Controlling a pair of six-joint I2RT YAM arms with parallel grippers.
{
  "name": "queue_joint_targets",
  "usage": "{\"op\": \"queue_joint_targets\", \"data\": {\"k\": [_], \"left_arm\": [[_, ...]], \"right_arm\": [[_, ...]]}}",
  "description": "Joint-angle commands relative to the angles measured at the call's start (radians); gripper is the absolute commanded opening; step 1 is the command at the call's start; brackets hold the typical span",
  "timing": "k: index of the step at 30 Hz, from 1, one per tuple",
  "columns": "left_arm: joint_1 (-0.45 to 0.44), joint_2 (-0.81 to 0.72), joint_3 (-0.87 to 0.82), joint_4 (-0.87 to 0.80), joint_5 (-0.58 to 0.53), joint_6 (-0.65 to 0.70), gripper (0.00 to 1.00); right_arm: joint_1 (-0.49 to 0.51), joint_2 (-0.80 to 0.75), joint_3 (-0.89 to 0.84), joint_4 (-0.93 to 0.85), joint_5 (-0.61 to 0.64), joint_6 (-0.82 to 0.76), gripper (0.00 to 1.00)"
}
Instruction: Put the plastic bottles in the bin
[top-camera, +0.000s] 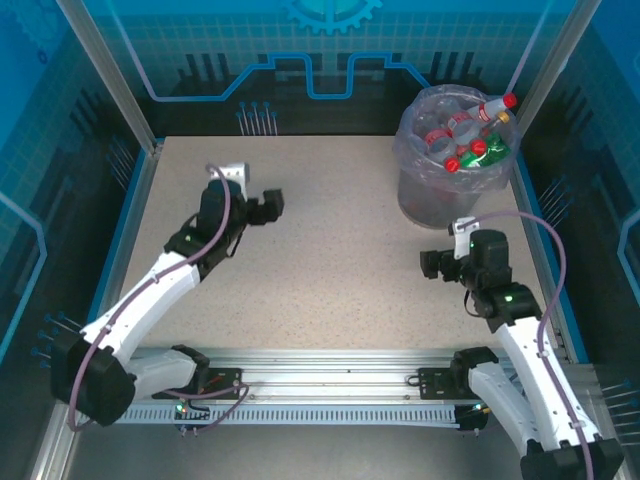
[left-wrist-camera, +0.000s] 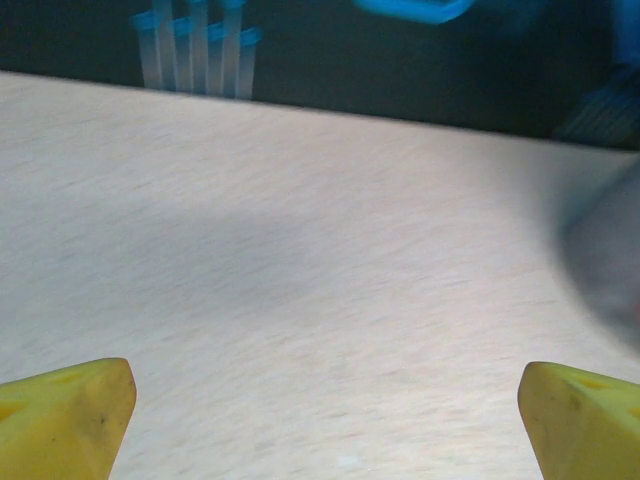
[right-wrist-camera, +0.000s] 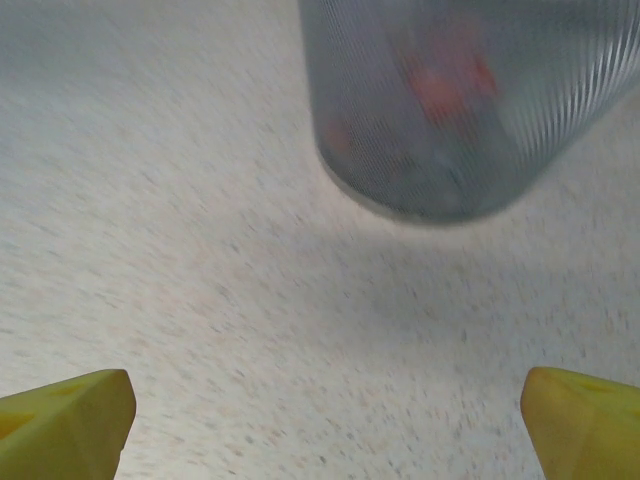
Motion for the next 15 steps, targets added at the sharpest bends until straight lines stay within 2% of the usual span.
{"op": "queue_joint_targets", "data": {"k": [1,4,6,8,15], "left_arm": [[0.034,-0.068,-0.156,0.04,-0.25,0.107,0.99],[0.083,-0.087,-0.269,0.128,-0.295,0.129,0.99],[0.116,-0.073,-0.324,0.189,-0.3,0.138,0.99],[0.139,-0.047,-0.366,0.25,-0.296,0.152,0.99],[0.201,0.119,-0.48,0.607,-0.231,0.237,0.99]], "right_arm": [[0.014,-0.033,-0.127,0.297,0.114,-0.031,1.0],[0.026,-0.012,-0.205,0.442,0.152,-0.05,1.0],[0.033,0.031,-0.201,0.449,0.205,-0.05,1.0],[0.039,0.072,-0.224,0.487,0.229,-0.052,1.0],[0.049,0.19,-0.372,0.817,0.224,-0.031,1.0]]}}
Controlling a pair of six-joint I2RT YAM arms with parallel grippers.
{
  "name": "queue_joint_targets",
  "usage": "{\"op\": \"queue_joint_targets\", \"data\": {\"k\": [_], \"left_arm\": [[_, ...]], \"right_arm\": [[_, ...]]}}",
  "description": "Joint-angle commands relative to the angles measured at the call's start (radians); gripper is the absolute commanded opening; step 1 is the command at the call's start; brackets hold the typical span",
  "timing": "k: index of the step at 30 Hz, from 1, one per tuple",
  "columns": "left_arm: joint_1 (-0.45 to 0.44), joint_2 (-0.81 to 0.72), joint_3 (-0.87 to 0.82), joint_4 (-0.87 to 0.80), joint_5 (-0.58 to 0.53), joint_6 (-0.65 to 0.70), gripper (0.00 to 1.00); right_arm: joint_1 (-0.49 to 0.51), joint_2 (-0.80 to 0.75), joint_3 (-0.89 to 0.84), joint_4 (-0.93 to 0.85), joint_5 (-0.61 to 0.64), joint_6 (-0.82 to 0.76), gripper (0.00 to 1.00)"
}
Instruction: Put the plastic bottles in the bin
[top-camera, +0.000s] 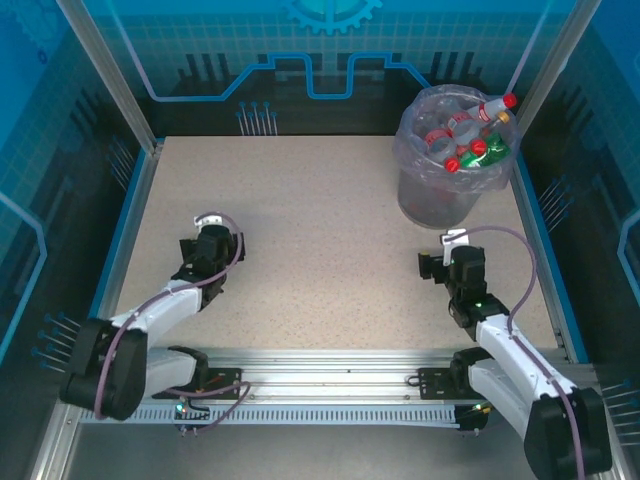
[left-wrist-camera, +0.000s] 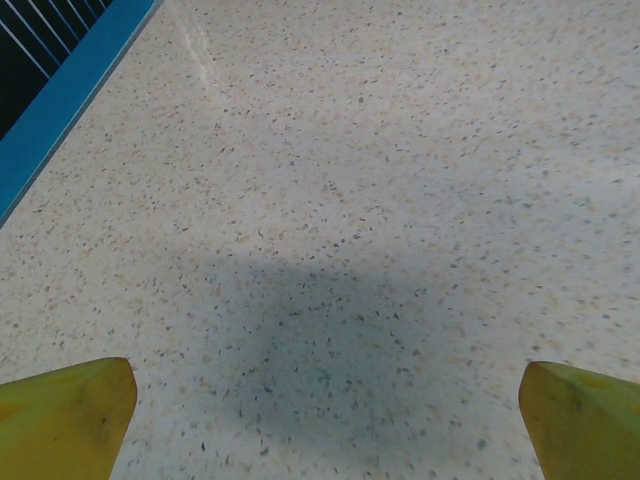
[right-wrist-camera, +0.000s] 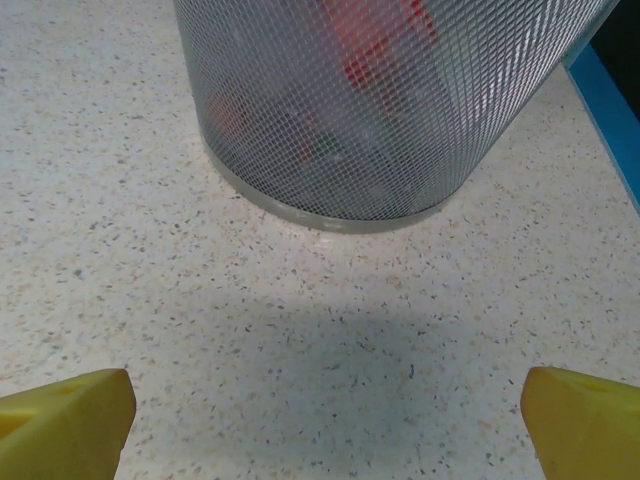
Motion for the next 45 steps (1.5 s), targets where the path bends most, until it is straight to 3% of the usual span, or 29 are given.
{"op": "queue_joint_targets", "data": {"k": [1,7,15,17,20,23,25,30,36,45], "left_arm": [[0.03,0.068,-0.019,0.216,0.029,0.067,0.99],[0.046,0.171,-0.014,0.422,0.089,0.141,0.99],[0.066,0.239,0.022,0.473,0.144,0.134,0.99],[0.084,0.285,-0.036,0.64,0.185,0.122,0.99],[0.112,0.269,-0.056,0.639,0.22,0.09,0.99],[0.118,0.349,-0.1,0.806,0.232,0.101,0.99],[0.12,0.324,-0.084,0.719,0.238,0.084,0.99],[0.12,0.342,-0.087,0.761,0.234,0.091,0.99],[0.13,0.336,-0.079,0.74,0.256,0.084,0.99],[0.13,0.337,-0.08,0.739,0.255,0.083,0.99]], "right_arm": [[0.018,0.045,-0.051,0.255,0.026,-0.004,1.0],[0.02,0.154,-0.056,0.424,0.033,-0.057,1.0],[0.015,0.335,-0.034,0.649,0.026,-0.092,1.0],[0.012,0.374,-0.032,0.707,0.019,-0.099,1.0],[0.003,0.431,-0.028,0.792,0.006,-0.101,1.0],[-0.017,0.472,-0.015,0.83,-0.023,-0.07,1.0],[-0.035,0.52,-0.024,0.904,-0.061,-0.047,1.0],[-0.027,0.741,-0.057,1.2,-0.046,-0.065,1.0],[-0.048,0.688,0.01,0.995,-0.049,-0.024,1.0],[-0.068,0.69,0.036,0.946,-0.059,-0.006,1.0]]}}
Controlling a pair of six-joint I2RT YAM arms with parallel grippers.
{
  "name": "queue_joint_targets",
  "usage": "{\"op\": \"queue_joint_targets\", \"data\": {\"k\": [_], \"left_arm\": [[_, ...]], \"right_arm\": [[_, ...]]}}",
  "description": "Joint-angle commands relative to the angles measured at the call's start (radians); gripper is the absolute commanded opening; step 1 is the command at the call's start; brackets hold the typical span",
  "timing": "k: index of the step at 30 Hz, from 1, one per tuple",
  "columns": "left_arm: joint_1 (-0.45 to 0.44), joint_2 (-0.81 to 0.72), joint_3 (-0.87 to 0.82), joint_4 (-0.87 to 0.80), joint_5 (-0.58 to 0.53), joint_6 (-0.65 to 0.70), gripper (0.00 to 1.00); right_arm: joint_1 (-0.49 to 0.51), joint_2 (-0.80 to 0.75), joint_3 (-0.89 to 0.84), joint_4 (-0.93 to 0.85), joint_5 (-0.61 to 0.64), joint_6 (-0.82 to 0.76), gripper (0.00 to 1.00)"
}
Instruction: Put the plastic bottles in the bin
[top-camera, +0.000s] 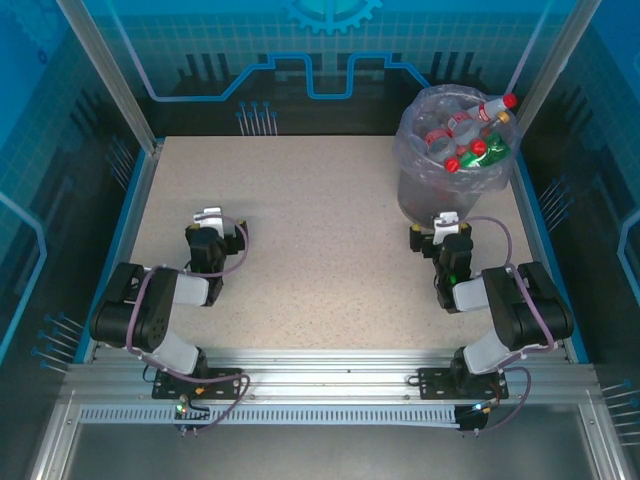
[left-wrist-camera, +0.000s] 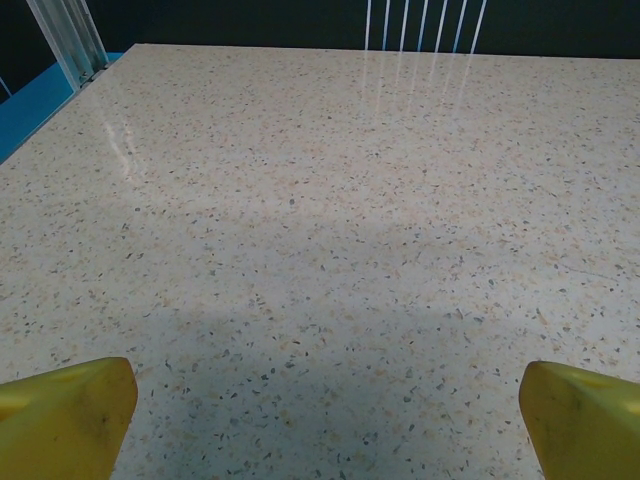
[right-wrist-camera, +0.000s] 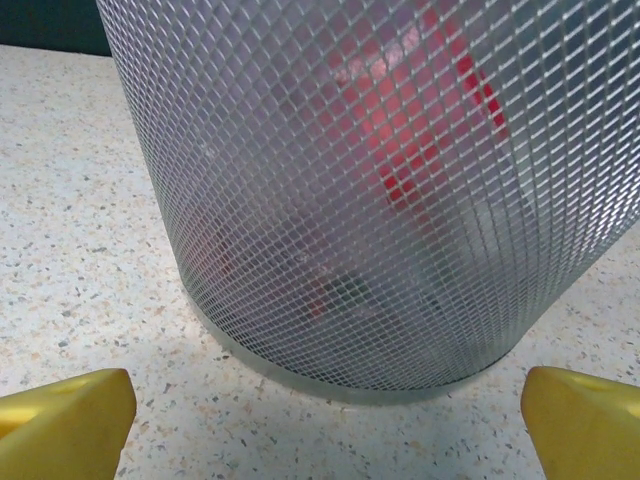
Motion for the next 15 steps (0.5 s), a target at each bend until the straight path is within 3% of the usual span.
{"op": "queue_joint_targets", "data": {"k": [1,5,15], "left_arm": [[0.009,0.001,0.003,0.039,0.019,-0.008,0.99],[0.009,0.001,0.003,0.04,0.019,-0.009,0.99],[0.009,0.001,0.003,0.039,0.019,-0.008,0.99]], "right_arm": [[-0.01,-0.016,0.02,0.0,-0.002,0.017,1.0],[-0.011,-0.018,0.074,-0.111,-0.023,0.017,1.0],[-0.006,-0.013,0.072,-0.096,-0.015,0.01,1.0]]}}
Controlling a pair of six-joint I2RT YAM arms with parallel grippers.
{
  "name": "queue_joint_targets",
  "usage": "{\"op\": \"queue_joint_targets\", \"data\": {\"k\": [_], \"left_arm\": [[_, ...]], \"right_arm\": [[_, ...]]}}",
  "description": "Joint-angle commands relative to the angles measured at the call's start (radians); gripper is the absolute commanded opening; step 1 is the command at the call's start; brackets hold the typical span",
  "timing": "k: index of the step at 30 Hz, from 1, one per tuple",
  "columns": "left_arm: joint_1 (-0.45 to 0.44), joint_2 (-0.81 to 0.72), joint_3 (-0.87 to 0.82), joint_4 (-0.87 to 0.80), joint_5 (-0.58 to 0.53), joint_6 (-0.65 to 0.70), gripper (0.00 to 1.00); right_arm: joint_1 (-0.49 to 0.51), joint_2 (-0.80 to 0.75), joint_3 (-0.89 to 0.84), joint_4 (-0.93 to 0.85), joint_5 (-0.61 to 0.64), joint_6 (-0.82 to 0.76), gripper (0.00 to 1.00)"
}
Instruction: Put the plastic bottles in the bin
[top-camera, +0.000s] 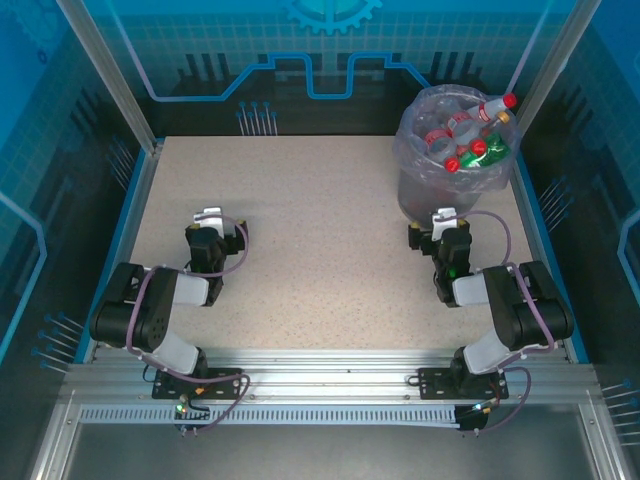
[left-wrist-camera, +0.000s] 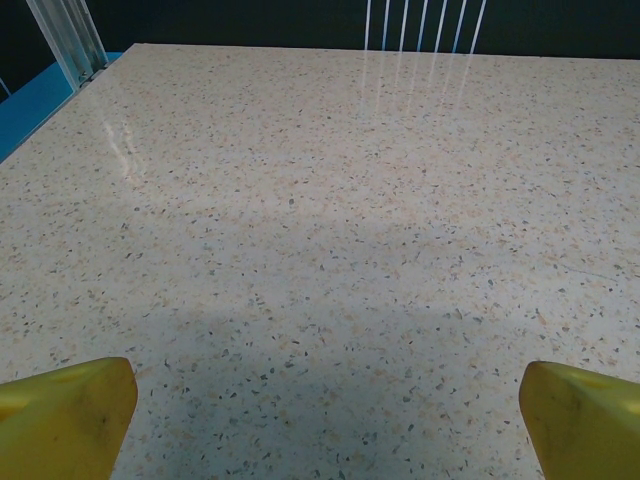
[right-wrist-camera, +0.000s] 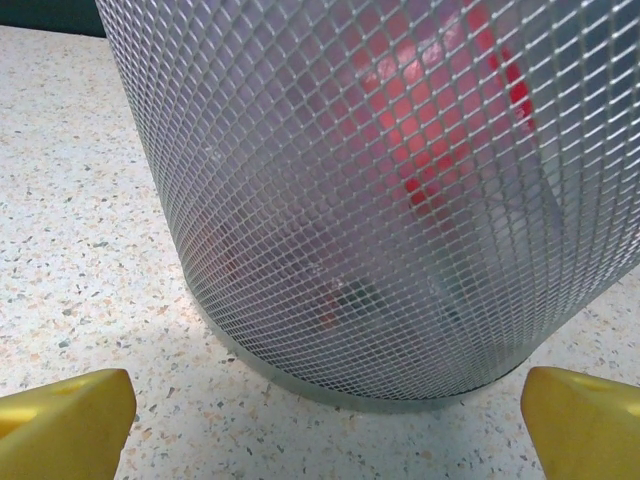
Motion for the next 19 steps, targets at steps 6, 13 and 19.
{"op": "queue_joint_targets", "data": {"k": [6,13,19], "left_arm": [[0.009,0.001,0.003,0.039,0.019,-0.007,0.99],[0.01,0.001,0.002,0.039,0.019,-0.007,0.99],[0.009,0.001,0.002,0.039,0.019,-0.007,0.99]], "right_arm": [[-0.005,-0.013,0.02,-0.003,0.0,0.01,1.0],[-0.014,-0.013,0.025,-0.014,-0.009,0.017,1.0],[-0.01,-0.013,0.022,-0.005,-0.002,0.013,1.0]]}}
